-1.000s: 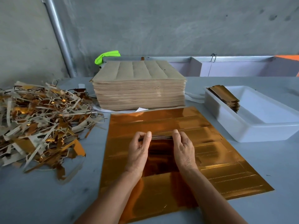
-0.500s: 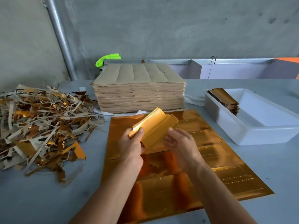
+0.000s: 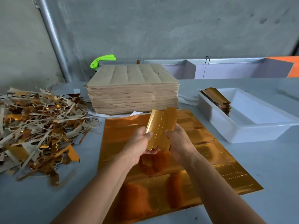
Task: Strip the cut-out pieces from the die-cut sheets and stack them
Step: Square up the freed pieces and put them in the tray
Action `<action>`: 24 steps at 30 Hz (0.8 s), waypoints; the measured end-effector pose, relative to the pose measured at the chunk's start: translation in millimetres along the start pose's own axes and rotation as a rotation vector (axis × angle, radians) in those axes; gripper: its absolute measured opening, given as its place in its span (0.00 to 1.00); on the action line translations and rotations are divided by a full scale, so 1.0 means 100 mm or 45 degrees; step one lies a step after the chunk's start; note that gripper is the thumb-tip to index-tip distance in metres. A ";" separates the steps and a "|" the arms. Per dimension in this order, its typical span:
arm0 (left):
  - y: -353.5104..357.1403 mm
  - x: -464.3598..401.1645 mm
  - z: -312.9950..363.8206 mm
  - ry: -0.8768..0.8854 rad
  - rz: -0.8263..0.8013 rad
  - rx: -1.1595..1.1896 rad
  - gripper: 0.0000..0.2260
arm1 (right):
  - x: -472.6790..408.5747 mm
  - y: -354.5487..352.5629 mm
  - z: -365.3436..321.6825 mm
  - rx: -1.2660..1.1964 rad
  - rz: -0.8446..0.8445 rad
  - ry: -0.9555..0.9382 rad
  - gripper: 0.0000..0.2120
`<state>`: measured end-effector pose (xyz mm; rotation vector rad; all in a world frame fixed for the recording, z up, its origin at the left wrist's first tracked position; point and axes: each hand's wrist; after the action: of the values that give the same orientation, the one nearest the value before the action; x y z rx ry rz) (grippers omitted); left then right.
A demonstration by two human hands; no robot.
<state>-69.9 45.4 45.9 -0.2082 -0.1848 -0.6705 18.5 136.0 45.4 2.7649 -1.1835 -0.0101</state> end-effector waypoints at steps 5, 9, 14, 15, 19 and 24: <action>0.18 0.09 -0.03 0.006 0.170 0.136 0.14 | 0.05 0.00 0.08 0.077 0.249 0.141 0.09; 0.31 0.15 0.04 0.016 0.243 0.096 0.11 | 0.17 -0.02 0.05 0.213 0.337 0.091 0.08; 0.48 0.13 0.15 0.036 0.251 0.050 0.12 | 0.21 -0.28 -0.13 0.133 0.279 0.090 0.09; 0.55 0.11 0.20 0.056 0.245 0.047 0.11 | 0.20 -0.36 -0.17 0.086 0.269 0.090 0.11; 0.96 -0.01 0.48 0.169 0.167 0.058 0.10 | 0.05 -0.78 -0.40 -0.049 0.404 0.038 0.14; 1.67 -0.32 0.86 0.343 0.151 0.059 0.16 | -0.31 -1.41 -0.72 -0.138 0.611 -0.016 0.16</action>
<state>1.7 213.5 99.2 -0.0818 0.0698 -0.5695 102.3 263.6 98.1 2.3263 -1.7576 -0.0414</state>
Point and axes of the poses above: each hand's wrist, its own x-axis away from the middle knuckle, its own y-axis out of the palm, z = x × y, and after that the axes turned 7 degrees about z, right-handed
